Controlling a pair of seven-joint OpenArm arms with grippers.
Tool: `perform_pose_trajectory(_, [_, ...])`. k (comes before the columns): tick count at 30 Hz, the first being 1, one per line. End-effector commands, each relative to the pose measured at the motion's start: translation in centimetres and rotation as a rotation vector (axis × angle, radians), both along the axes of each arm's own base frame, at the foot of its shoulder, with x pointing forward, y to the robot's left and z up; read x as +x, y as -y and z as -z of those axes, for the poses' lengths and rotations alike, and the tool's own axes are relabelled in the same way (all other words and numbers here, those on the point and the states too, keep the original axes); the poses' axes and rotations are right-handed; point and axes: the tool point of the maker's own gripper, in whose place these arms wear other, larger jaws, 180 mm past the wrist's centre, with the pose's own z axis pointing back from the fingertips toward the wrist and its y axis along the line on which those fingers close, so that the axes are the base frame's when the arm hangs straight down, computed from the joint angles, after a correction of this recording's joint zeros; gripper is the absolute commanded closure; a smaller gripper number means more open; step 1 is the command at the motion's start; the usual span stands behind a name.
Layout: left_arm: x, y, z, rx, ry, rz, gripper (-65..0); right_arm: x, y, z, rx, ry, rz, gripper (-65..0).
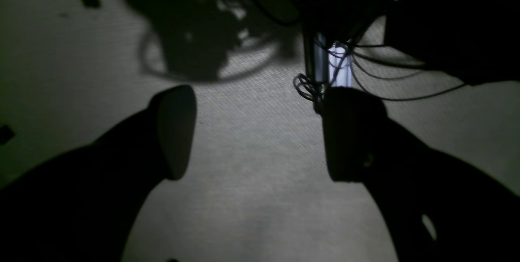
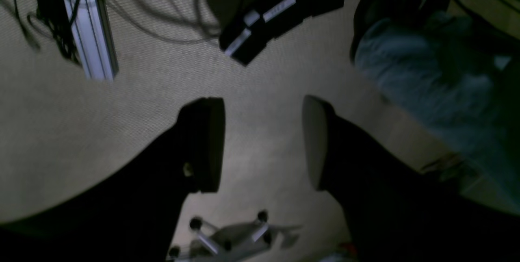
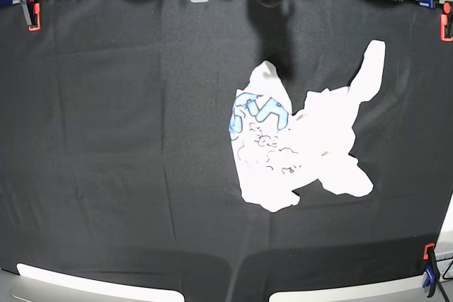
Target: Layout the t-shirt on the table in an organized manner, then fold the t-shirt properly
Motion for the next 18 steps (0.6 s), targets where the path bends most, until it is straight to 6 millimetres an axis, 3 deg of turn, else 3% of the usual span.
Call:
perform_pose_trajectory(1, [-0.2,-0.8,-0.5,0.027,0.017,0.000,-44.0,-1.5,0.3,-0.8,0.007,-0.018,0.000,-30.1])
perform_pose_trajectory(10, [-2.2,-3.0,-4.8,0.145,0.008,0.091,-44.0,-4.9,0.0,-7.3,0.077,-0.042,-0.119,-30.1])
perform_pose_trajectory(13, [-2.5,-4.3,-6.3,0.189,-0.014,0.072,-43.2,-4.5,-0.2,-9.2,0.097,-0.018,-0.113,-30.1])
perform_pose_trajectory(18, [-1.3,-6.9,-9.9,0.236,0.027,-0.041,-41.4,-2.4,0.0,-11.8,0.095,0.059,-0.060,-30.1])
